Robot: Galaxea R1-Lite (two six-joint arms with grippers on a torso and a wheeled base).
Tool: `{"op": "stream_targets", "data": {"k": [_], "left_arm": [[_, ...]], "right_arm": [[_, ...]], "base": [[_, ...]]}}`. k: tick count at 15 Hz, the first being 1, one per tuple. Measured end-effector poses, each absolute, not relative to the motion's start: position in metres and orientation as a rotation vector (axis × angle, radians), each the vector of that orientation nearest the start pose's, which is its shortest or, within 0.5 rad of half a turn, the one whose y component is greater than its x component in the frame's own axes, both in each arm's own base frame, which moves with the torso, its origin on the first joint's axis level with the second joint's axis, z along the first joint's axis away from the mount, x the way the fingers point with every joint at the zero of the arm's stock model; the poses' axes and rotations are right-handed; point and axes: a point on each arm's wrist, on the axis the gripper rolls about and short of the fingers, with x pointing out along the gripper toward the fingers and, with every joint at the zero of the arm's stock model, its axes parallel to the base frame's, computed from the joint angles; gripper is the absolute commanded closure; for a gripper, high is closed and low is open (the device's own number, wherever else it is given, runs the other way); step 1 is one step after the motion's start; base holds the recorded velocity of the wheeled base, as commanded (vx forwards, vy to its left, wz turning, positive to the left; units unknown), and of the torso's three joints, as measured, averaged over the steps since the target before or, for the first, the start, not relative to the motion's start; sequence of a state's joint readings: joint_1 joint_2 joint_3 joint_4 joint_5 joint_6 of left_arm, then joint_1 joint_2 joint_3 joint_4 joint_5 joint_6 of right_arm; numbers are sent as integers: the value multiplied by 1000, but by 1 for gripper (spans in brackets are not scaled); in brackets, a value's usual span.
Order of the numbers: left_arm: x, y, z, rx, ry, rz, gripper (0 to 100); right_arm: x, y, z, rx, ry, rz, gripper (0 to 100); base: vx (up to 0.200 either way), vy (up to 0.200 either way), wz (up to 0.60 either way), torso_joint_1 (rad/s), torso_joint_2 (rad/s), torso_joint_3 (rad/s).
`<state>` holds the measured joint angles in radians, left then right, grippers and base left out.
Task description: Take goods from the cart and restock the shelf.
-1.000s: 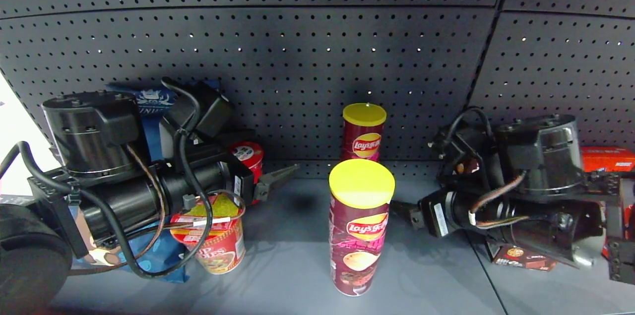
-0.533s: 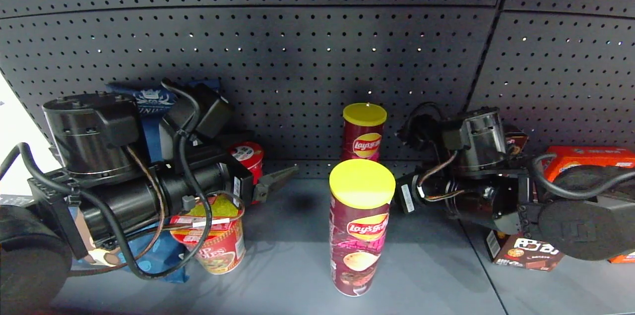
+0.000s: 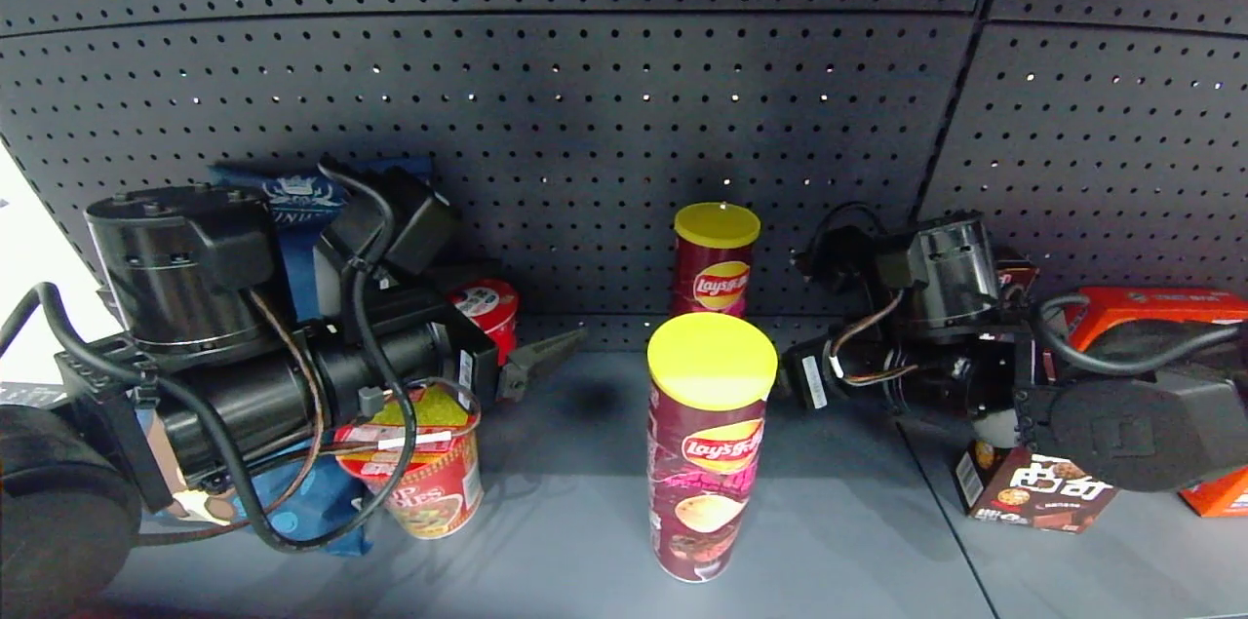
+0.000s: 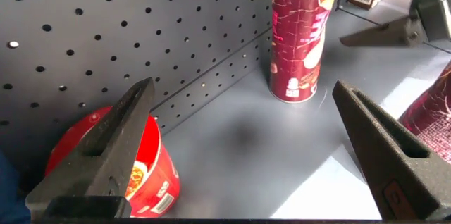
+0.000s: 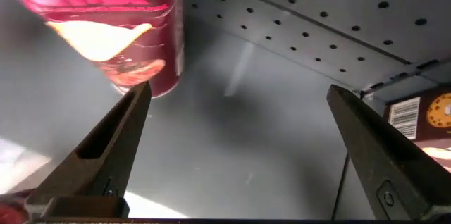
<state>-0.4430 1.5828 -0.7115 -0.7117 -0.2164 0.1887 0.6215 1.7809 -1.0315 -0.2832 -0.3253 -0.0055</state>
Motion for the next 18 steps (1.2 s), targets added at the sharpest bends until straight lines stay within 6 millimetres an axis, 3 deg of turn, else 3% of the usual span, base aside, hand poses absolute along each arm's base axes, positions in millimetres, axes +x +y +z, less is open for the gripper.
{"op": "stream_targets", "data": {"k": [5,18], "left_arm": [[246,-122,199,200,99,-672,0],[244,-121,193,202,119,-671,0]], "right_arm": [[286,181,181,-213,414,258,0],[306,196,177,-205,401,273,0]], "base": [[0,0,0,0,0,0],[0,0,0,0,0,0]]}}
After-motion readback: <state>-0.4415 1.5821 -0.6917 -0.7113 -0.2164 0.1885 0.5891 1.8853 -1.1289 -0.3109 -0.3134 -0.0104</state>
